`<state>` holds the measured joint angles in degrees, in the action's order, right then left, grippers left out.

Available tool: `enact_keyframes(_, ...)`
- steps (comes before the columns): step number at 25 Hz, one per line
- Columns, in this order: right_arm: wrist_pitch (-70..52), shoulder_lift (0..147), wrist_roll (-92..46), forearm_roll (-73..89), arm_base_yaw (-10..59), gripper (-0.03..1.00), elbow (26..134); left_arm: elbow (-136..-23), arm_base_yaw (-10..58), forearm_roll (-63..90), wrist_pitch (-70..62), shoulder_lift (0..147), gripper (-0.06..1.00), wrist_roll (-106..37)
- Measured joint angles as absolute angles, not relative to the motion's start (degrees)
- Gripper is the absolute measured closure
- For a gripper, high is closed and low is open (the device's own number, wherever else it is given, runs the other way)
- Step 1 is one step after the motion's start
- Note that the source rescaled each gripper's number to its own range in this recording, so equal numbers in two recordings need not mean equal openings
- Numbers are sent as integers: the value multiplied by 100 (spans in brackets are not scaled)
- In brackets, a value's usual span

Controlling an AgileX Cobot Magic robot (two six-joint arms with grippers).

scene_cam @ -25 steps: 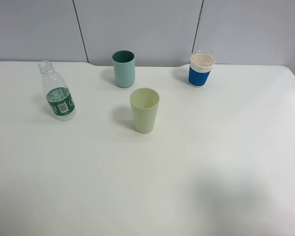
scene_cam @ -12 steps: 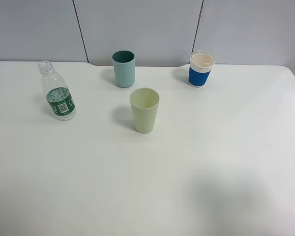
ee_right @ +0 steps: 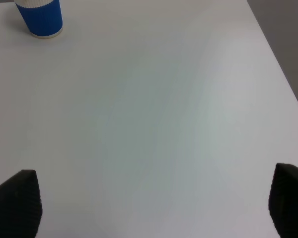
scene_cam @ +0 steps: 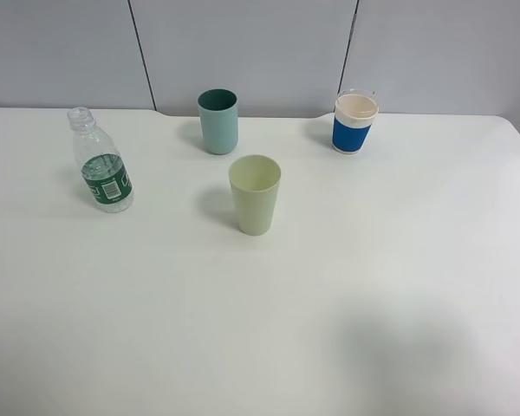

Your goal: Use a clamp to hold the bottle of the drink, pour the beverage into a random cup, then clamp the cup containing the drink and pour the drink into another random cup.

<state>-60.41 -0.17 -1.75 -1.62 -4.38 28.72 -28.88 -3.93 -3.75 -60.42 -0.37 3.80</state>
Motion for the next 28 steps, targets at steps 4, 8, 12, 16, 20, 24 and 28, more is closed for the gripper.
enact_keyframes(4, -6041, -17, -175, -162, -438, 22, 2872, -2888, -393, -375, -6042, -37, -6, 380)
enact_keyframes(8, -6041, -17, -175, -162, -438, 22, 2872, -2888, -393, -375, -6042, -37, -6, 380)
enact_keyframes(12, -6041, -17, -175, -162, -438, 22, 2872, -2888, -393, -375, -6042, -37, -6, 380)
enact_keyframes(16, -6041, -17, -175, -162, -438, 22, 2872, -2888, -393, -375, -6042, -37, -6, 380)
enact_keyframes(20, -6041, -17, -175, -162, -438, 22, 2872, -2888, -393, -375, -6042, -37, -6, 380)
enact_keyframes(24, -6041, -17, -175, -162, -438, 22, 2872, -2888, -393, -375, -6042, -37, -6, 380)
enact_keyframes(28, -6041, -17, -175, -162, -438, 22, 2872, -2888, -393, -375, -6042, -37, -6, 380)
